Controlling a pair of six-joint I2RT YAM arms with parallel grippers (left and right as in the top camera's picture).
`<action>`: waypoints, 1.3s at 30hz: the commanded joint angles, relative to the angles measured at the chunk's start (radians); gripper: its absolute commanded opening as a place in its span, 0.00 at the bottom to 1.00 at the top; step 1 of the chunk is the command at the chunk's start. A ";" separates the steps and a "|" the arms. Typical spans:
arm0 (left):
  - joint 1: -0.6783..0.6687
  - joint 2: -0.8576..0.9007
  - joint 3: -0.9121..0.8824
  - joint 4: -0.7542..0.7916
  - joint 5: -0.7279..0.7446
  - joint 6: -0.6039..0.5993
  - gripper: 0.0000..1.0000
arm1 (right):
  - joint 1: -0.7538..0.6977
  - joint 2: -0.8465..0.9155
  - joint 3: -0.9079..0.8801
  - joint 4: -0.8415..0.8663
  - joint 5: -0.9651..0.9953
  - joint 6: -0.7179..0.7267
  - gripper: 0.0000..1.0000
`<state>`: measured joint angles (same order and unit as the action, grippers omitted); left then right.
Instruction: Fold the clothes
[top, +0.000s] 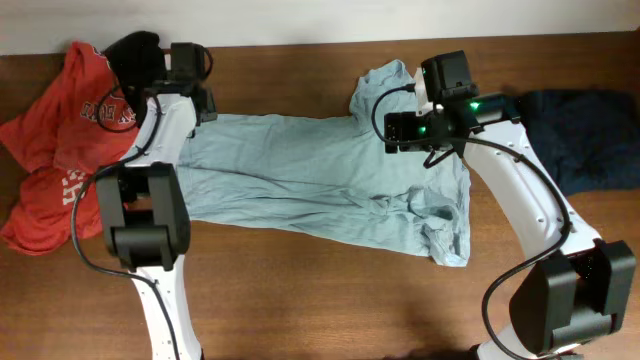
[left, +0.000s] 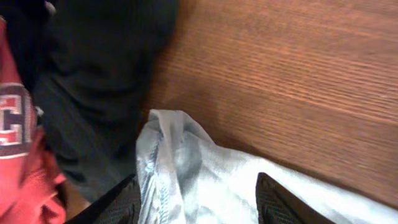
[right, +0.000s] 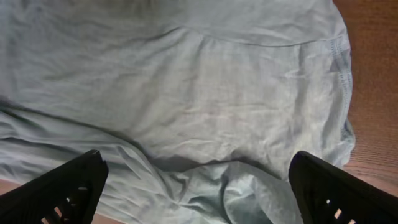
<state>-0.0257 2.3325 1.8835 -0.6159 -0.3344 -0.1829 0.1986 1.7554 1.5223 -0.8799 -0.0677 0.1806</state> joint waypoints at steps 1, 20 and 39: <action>0.011 0.029 0.014 0.020 -0.033 -0.041 0.59 | -0.003 0.008 0.021 -0.005 0.017 -0.020 0.96; 0.085 0.106 0.014 0.080 0.032 -0.040 0.59 | -0.003 0.026 0.019 -0.007 0.016 -0.020 0.96; 0.086 0.108 0.014 0.096 0.057 -0.025 0.14 | -0.003 0.026 0.019 -0.002 0.013 -0.020 0.96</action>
<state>0.0589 2.4168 1.8893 -0.5152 -0.2848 -0.2066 0.1986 1.7760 1.5223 -0.8848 -0.0677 0.1719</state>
